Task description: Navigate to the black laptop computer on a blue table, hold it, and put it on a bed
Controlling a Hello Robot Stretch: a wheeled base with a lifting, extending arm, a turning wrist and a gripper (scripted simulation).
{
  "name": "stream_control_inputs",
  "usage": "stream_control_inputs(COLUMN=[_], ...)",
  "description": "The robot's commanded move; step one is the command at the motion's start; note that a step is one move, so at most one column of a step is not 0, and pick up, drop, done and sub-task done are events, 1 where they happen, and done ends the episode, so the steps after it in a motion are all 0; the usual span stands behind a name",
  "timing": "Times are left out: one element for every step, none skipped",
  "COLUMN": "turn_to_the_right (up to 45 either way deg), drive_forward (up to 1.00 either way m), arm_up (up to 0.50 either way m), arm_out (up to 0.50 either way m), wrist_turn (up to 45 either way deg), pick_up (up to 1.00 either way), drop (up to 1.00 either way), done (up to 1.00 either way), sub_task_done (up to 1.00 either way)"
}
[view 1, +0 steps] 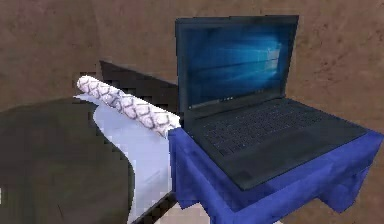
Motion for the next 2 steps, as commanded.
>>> stream_control_inputs(turn_to_the_right=[-36.0,-3.0], drive_forward=[0.00,0.00], arm_up=[0.00,0.00], arm_out=[0.00,0.00], wrist_turn=[0.0,0.0], pick_up=[0.00,0.00], drop=[0.00,0.00], done=[0.00,0.00], sub_task_done=[0.00,0.00])
